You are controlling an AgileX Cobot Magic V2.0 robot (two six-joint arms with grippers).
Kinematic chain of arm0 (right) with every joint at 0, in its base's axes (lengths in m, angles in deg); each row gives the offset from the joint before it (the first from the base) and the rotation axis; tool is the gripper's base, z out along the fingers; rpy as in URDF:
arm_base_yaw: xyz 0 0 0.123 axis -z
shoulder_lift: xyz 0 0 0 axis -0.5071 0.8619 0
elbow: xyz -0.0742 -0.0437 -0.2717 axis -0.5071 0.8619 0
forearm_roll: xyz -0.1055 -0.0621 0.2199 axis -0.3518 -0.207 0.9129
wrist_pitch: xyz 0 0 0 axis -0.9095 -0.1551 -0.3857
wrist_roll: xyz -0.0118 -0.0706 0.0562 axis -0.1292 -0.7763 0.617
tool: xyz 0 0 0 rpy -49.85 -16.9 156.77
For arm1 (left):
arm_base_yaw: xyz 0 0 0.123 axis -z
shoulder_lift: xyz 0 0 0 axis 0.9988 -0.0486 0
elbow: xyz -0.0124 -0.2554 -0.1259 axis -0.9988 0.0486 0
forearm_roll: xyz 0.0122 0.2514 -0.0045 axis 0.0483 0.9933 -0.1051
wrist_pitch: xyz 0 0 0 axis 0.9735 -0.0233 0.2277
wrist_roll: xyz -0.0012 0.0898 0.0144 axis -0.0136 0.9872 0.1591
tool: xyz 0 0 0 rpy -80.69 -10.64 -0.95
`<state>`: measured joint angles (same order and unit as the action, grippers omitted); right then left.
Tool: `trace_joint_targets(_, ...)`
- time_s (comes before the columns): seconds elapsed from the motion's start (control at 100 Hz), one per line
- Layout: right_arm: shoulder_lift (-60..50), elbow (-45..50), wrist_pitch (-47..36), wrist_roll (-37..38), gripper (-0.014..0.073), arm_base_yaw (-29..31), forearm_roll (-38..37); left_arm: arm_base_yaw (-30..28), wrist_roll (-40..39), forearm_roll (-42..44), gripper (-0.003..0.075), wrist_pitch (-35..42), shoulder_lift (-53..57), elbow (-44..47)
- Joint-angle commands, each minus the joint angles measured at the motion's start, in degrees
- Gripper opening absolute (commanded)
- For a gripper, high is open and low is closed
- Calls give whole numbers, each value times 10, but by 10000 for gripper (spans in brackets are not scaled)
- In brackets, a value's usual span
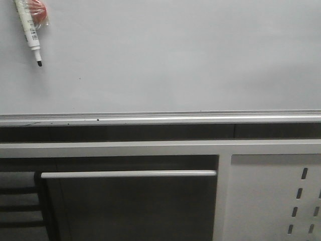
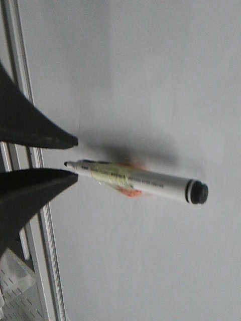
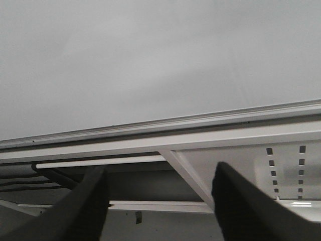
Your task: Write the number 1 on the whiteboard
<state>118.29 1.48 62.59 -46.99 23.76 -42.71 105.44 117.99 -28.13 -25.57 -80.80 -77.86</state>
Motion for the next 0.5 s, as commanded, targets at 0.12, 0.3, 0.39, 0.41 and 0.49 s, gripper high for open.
trace_joint_targets(0.12,3,-22,-47,-17,447,-1,1,78,6,-14,362,104,-68,-41)
trace_joint_targets(0.3,3,-22,-47,-19,447,-1,0,111,6,-14,375,194,-113,-42)
trace_joint_targets(0.39,3,-22,-47,-19,447,-1,0,113,6,-14,375,229,-128,-42)
trace_joint_targets(0.41,3,-22,-47,-19,447,-1,0,113,6,-14,375,235,-130,-42)
trace_joint_targets(0.49,3,-22,-47,-19,447,-1,0,113,6,-14,375,253,-138,-42)
